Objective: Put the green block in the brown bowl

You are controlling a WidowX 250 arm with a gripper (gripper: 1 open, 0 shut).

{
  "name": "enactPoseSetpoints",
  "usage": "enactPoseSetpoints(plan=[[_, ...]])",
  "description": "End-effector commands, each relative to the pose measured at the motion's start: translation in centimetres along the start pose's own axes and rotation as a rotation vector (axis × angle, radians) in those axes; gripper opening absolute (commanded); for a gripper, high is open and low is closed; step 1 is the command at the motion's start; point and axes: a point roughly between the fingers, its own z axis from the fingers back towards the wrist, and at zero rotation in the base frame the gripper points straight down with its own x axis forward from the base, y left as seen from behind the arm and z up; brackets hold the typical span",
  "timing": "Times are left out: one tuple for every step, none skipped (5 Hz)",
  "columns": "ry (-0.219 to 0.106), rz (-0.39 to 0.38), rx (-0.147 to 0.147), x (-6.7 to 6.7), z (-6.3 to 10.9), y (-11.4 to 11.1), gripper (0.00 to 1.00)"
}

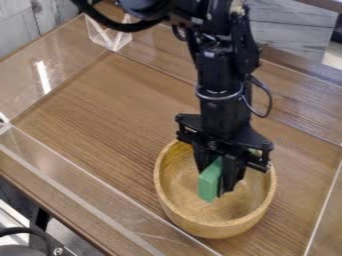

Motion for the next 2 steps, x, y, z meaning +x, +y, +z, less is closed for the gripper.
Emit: enactPoseSetpoints(plan=[[-0.040, 0.001, -0.013, 0.88, 0.84, -0.04, 0.00], [-0.036, 0.000, -0.018, 0.96, 0.79, 0.00, 0.00]])
